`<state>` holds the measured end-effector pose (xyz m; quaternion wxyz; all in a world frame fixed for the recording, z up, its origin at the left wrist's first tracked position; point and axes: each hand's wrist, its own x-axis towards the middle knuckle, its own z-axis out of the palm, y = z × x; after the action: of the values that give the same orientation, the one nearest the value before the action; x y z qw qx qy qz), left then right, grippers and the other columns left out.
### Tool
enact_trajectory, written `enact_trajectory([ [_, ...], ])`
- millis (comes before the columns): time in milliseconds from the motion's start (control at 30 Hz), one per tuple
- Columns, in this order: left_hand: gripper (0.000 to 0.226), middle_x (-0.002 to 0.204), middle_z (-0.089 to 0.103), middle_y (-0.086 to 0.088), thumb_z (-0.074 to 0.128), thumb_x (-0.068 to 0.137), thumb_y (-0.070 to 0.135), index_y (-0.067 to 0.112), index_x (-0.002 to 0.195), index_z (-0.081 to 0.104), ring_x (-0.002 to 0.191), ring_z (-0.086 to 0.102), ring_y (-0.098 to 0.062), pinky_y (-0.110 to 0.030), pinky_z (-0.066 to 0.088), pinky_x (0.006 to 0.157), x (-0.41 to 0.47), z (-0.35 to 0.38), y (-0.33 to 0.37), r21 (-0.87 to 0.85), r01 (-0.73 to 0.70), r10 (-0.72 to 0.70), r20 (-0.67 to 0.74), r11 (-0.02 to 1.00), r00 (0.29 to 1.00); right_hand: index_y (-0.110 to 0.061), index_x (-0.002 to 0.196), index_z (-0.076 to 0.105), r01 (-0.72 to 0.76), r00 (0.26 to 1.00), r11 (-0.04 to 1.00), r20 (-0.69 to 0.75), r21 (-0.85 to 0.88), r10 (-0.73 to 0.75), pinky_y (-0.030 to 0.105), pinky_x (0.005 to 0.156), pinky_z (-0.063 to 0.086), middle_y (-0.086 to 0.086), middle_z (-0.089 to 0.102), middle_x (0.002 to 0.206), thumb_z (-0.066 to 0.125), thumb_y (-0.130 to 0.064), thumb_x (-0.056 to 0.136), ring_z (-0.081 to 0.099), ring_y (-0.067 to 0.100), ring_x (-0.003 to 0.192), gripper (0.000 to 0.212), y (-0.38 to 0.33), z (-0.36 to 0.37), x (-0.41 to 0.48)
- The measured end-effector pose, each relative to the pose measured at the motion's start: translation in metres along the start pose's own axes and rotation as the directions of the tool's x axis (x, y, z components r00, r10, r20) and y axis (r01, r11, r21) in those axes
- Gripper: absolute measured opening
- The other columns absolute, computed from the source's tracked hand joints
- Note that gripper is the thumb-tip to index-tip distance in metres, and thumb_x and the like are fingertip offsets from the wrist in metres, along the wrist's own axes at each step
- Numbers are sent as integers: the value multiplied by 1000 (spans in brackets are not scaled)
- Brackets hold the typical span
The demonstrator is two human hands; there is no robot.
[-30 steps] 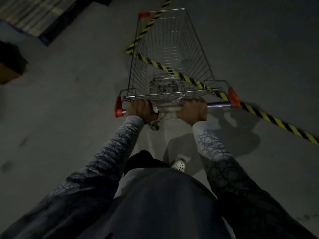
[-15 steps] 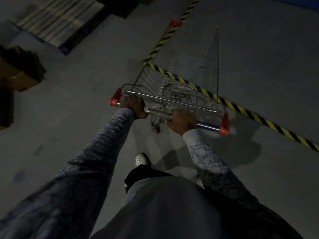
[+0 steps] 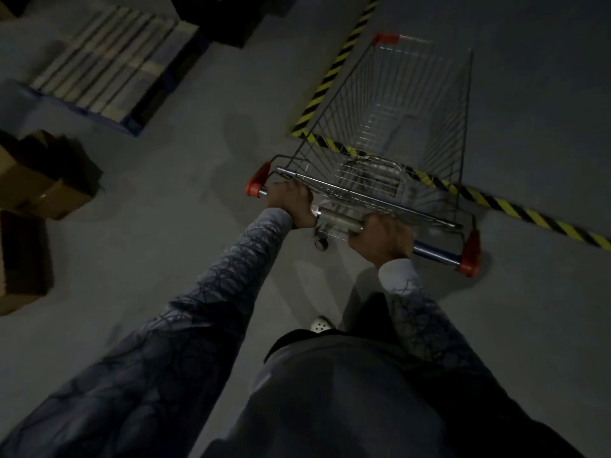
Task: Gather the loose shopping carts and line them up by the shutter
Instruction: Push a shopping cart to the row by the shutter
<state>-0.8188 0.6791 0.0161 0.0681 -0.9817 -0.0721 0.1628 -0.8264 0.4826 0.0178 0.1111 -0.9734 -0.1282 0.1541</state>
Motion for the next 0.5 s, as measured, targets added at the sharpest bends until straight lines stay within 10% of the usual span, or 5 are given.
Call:
enact_trajectory([
  [500,36,99,72,-5,61,75,48,21,97,71,94,68,-31,-33,46,75,182,-22,-155,-32,-139,135,-89,990,987,-16,97,74,-129,976,976,-198,-173,94,34,69,43,12,73,93,67,-53,78,70,34,88,43,-125,6,198],
])
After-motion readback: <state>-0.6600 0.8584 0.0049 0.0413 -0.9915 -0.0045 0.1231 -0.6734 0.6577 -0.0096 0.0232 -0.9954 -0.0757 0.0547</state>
